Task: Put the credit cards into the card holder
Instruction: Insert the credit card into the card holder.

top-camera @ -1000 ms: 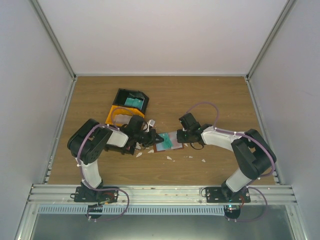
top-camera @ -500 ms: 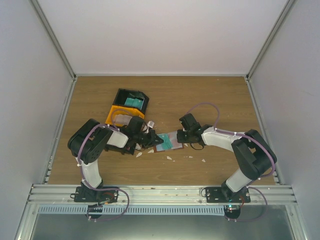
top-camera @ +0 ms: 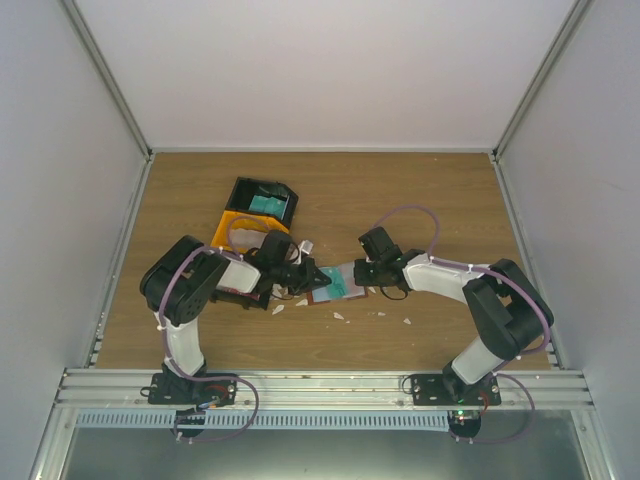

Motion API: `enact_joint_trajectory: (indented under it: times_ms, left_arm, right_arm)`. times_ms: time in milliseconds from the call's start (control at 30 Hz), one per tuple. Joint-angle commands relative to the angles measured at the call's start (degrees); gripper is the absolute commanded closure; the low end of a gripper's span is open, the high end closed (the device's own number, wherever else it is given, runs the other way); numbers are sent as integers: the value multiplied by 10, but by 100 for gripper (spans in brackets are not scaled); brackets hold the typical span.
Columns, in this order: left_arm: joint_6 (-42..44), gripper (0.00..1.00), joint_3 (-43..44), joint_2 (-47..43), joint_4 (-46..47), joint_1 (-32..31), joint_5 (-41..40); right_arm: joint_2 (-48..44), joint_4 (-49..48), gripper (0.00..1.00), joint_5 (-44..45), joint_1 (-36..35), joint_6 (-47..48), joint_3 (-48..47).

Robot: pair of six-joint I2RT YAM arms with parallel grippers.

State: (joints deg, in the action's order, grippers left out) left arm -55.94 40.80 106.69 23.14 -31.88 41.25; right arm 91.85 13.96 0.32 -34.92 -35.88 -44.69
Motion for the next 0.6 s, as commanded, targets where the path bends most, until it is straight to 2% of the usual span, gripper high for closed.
enact_joint_trajectory:
  times_ms: [0, 367, 567]
  left_arm:
    - [9, 100, 12, 25, -18, -11, -4]
    - [5, 97, 27, 44, -14, -16, 0]
    - [12, 90, 33, 47, -11, -22, 2]
  right_arm:
    - [18, 34, 67, -18, -4, -11, 24]
    - [11, 29, 66, -27, -4, -18, 29]
    - [0, 26, 62, -35, -4, -23, 31]
